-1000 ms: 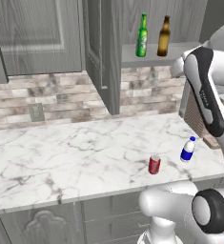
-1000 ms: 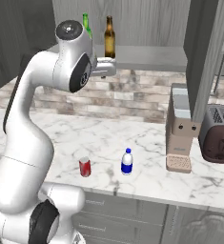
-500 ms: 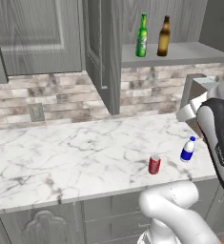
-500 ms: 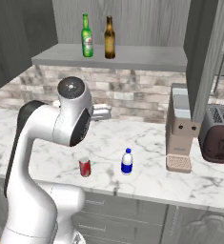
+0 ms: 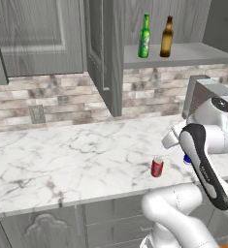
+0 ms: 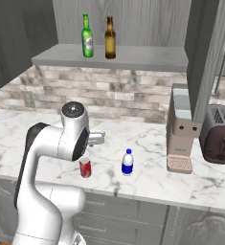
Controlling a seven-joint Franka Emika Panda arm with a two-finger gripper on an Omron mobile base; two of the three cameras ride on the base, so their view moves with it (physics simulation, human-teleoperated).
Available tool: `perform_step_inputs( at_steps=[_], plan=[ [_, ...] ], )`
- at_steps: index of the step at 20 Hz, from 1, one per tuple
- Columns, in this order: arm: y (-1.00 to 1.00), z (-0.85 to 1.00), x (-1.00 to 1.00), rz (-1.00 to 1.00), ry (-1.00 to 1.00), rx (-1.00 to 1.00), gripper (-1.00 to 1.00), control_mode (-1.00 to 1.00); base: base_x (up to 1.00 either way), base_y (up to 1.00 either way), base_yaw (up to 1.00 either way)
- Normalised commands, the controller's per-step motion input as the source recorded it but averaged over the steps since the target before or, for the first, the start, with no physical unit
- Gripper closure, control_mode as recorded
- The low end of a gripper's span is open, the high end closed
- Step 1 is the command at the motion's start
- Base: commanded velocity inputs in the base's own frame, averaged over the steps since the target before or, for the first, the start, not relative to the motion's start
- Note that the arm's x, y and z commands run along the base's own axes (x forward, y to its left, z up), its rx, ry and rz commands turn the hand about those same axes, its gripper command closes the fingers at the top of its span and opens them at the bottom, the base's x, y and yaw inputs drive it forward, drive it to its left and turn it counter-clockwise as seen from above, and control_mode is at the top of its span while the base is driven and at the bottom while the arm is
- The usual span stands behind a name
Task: Sort all alcoholic drinks to one cabinet, and non-alcoholic drinks to the other.
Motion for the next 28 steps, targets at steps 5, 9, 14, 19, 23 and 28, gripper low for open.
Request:
perform_step_inputs(
  at_steps=[5,9,14,19,23,28],
  plan=[
    [0.31,-0.74,0.17,0.0,0.28,0.0,-1.0,-1.0,0.0,0.0,0.0],
    [0.28,-0.65,0.06,-0.03,0.17,0.0,-1.0,-1.0,0.0,0.0,0.0],
    [0.06,-0.62,0.14,-0.03,0.04,0.0,-1.0,-1.0,0.0,0.0,0.0],
    [0.0,-0.5,0.19,0.0,0.0,0.0,-1.0,-1.0,0.0,0.0,0.0],
    [0.0,-0.21,0.08,0.0,0.0,0.0,-1.0,-1.0,0.0,0.0,0.0],
    [-0.07,-0.07,0.0,0.0,0.0,0.0,-1.0,-1.0,0.0,0.0,0.0]
  ],
)
